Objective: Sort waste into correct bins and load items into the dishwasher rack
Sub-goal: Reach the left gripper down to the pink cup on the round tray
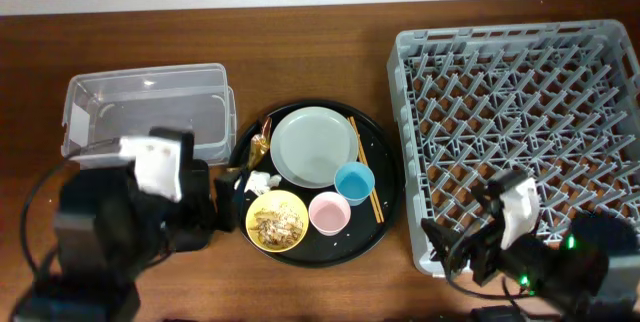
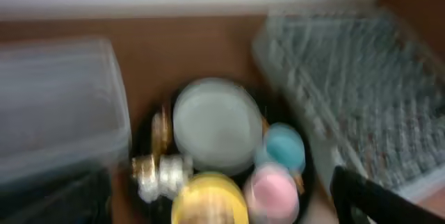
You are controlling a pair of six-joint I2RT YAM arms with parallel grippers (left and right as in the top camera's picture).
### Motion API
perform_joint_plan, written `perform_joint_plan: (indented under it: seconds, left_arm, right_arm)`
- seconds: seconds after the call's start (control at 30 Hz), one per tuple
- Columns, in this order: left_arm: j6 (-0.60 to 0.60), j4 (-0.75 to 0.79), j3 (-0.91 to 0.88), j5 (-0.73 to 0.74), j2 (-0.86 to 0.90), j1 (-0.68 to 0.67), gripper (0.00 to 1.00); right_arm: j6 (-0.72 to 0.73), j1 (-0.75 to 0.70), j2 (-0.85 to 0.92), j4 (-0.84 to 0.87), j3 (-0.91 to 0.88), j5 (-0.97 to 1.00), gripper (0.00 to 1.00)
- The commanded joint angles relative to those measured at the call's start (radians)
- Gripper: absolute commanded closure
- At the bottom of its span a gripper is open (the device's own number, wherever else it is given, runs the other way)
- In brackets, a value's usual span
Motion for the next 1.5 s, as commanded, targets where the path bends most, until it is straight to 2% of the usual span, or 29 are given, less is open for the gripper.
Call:
perform_joint_plan:
  seconds: [0.0,0.07,0.17,0.27,0.33,0.37,0.43,0.5,0.6,0.67,0.77,0.8,0.83,1.0,1.07,1.1,1.2,1.23,1.27,1.3,1.33,1.47]
  left_arm:
    - [-0.030,-0.114,0.191,0.072,0.156,-0.003,0.00]
    - [-0.032,-0.129,0.192,0.201,0.185,-0.003,0.01]
    - [-0.023,-0.180,0.192,0.190,0.263,-0.032,0.01]
    - [-0.024,-0.269,0.172,-0.028,0.377,-0.170,0.01]
    - [-0.025,-0.267,0.140,-0.103,0.464,-0.279,0.07]
    - [-0.026,-0.261,0.126,-0.129,0.508,-0.326,0.07]
    - [-0.080,-0.225,0.093,-0.216,0.609,-0.413,0.09]
    - [-0.169,-0.165,0.056,-0.310,0.733,-0.455,0.27]
    - [-0.189,-0.097,0.055,-0.244,0.854,-0.458,0.32]
    - [-0.181,-0.080,0.055,-0.208,0.888,-0.458,0.47]
    - [-0.181,-0.067,0.054,-0.208,0.888,-0.458,0.48]
    - [-0.181,-0.068,0.052,-0.201,0.888,-0.459,0.50]
    - [-0.181,-0.078,0.051,-0.195,0.888,-0.465,0.56]
    - [-0.178,-0.091,0.051,-0.204,0.845,-0.476,0.56]
    - [-0.179,-0.061,0.032,-0.204,0.846,-0.487,0.56]
    - [-0.183,-0.024,0.003,-0.204,0.846,-0.504,0.51]
    - [-0.187,0.070,-0.074,-0.204,0.846,-0.547,0.50]
    - [-0.205,0.083,-0.081,-0.206,0.846,-0.547,0.59]
    - [-0.212,0.089,-0.080,-0.205,0.845,-0.546,0.80]
    - [-0.212,0.088,-0.075,-0.204,0.845,-0.546,0.97]
    - [-0.212,0.066,-0.056,-0.204,0.843,-0.546,1.00]
    - [-0.212,-0.055,0.035,-0.205,0.797,-0.546,1.00]
  right_arm:
    - [0.009,0.005,0.139,-0.091,0.110,-0.006,0.02]
    - [0.009,0.005,0.196,-0.139,0.109,-0.006,0.02]
    - [0.010,0.005,0.286,-0.170,0.109,-0.006,0.02]
    - [0.093,0.005,0.332,-0.136,0.109,0.005,0.02]
    - [0.125,0.005,0.345,-0.089,0.109,-0.015,0.02]
    - [0.125,0.005,0.350,-0.078,0.109,-0.041,0.02]
    - [0.124,0.005,0.364,-0.069,0.109,-0.048,0.02]
    - [0.124,0.005,0.378,-0.102,0.109,-0.047,0.02]
    - [0.124,0.005,0.393,-0.110,0.107,-0.047,0.02]
    - [0.124,0.005,0.414,-0.122,0.107,-0.047,0.02]
    - [0.124,0.005,0.463,-0.147,0.106,-0.047,0.02]
    - [0.124,0.005,0.476,-0.152,0.106,-0.047,0.02]
    - [0.119,0.005,0.489,-0.161,0.106,-0.048,0.02]
    - [0.113,0.005,0.472,-0.166,0.106,-0.064,0.01]
    - [0.109,0.005,0.402,-0.136,0.106,-0.144,0.01]
    - [0.110,0.005,0.342,-0.116,0.106,-0.182,0.01]
    - [0.113,0.005,0.212,-0.090,0.106,-0.177,0.01]
    - [0.114,0.005,0.171,-0.099,0.106,-0.162,0.02]
    - [0.113,0.005,0.148,-0.108,0.106,-0.151,0.01]
    - [0.113,0.005,0.137,-0.115,0.106,-0.152,0.05]
    - [0.113,0.005,0.136,-0.121,0.106,-0.152,0.09]
    - [0.113,0.005,0.137,-0.125,0.106,-0.151,0.21]
